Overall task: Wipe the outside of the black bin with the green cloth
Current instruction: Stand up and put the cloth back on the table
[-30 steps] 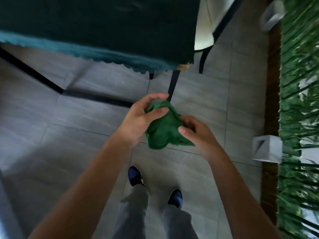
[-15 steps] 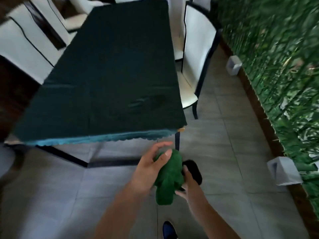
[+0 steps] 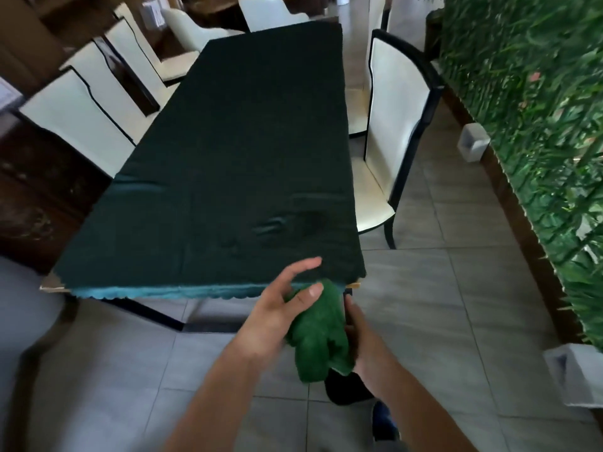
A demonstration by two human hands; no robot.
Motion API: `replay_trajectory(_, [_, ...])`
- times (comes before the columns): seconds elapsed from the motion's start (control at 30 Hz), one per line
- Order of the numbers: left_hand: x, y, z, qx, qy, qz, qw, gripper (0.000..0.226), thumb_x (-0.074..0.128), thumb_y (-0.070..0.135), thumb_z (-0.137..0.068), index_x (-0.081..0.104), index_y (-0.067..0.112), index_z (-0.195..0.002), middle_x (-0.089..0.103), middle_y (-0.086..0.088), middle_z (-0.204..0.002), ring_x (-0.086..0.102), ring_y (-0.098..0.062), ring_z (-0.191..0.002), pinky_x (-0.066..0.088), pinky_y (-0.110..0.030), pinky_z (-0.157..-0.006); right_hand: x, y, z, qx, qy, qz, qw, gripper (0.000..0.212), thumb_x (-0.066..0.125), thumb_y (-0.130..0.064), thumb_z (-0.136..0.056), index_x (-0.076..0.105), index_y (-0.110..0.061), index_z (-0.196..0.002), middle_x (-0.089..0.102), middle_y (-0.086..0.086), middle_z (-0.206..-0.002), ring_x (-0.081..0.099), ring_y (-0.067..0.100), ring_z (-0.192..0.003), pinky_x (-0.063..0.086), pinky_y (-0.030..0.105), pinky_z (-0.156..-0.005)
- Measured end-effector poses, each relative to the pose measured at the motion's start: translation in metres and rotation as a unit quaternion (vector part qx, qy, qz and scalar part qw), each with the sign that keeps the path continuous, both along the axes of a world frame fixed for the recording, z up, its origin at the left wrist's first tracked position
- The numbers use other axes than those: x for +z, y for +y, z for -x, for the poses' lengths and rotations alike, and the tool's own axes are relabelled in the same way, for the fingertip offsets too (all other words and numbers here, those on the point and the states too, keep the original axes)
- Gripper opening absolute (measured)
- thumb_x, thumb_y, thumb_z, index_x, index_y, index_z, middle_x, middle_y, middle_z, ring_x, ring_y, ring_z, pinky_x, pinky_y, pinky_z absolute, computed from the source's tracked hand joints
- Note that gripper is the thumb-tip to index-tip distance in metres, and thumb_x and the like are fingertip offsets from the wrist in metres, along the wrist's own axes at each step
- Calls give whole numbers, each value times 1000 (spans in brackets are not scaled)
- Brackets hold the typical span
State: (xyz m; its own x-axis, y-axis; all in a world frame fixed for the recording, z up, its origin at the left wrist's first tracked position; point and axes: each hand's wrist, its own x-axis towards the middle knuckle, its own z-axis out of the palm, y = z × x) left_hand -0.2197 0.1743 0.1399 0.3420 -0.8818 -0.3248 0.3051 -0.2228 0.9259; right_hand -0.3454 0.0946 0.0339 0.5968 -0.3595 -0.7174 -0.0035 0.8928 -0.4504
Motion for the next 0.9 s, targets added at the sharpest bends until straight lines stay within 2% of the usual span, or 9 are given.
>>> replay_trajectory(0.03, [1,-6,-4,8,7,-3,1000,44,71,17,-92,62,29,-133,69,-18,-111,68,-36,-104,55,-49,-93,3,-12,-2,22,-9,14,1000,79,65,-74,-77,71,-13,-126,75,18,-119,72,35,-113,49,54,-108])
replay_trajectory(0.1, [2,-15,-14,27,14,-4,1000,49,72,12,-91,60,28,-136,67,-20,-119,67,-38,-111,55,-49,-96,11,-34,-8,60,-54,41,996,63,58,-63,-91,69,-16,-131,72,15,-127,68,32,-121,46,53,-113])
replay_trajectory(0.23, [-5,-30,-44,81,29,-10,996,52,70,9,-92,58,28,-138,60,-25,-134,64,-40,-118,56,-50,-94,26,-75,-27,93,-108,44,989,49,66,-33,-94,66,-3,-132,69,22,-130,65,37,-124,43,53,-115])
replay_trajectory(0.33, [-14,-37,-72,92,37,-14,995,54,66,9,-91,57,29,-140,59,-20,-139,64,-38,-121,55,-51,-96,32,-102,-49,113,-68,94,987,40,73,-23,-90,71,-1,-123,72,25,-122,69,41,-115,52,52,-105])
replay_trajectory(0.43, [-26,-48,-104,95,-6,-37,995,57,72,12,-87,58,33,-138,55,-5,-145,63,-29,-124,54,-49,-101,34,-134,-78,123,9,241,963,25,80,-16,-86,77,-12,-110,78,15,-108,77,32,-98,61,41,-86])
replay_trajectory(0.57, [-59,-71,-164,106,-76,-83,988,56,81,22,-84,61,39,-133,56,-3,-143,62,-20,-125,51,-44,-105,30,-172,-135,151,59,396,904,22,86,-22,-82,75,-28,-100,79,-7,-94,76,7,-86,56,17,-74])
replay_trajectory(0.63, [-82,-84,-201,116,-85,-100,984,57,85,28,-80,62,41,-130,58,-3,-141,61,-23,-125,51,-46,-105,20,-190,-171,171,86,457,869,26,88,-30,-80,73,-32,-101,77,-13,-95,73,0,-86,52,12,-73])
replay_trajectory(0.77, [-128,-110,-264,125,-103,-152,975,53,83,25,-83,62,41,-130,62,-1,-135,66,-20,-115,55,-42,-100,-20,-220,-241,215,158,504,821,49,88,-42,-76,73,-23,-118,74,-13,-106,70,5,-98,54,22,-82])
replay_trajectory(0.9, [-169,-130,-297,108,-164,-237,951,53,79,26,-87,57,32,-136,60,4,-127,60,-16,-110,54,-34,-92,-66,-231,-283,253,221,530,778,48,86,-40,-81,69,-23,-122,65,-12,-109,63,9,-104,50,24,-86])
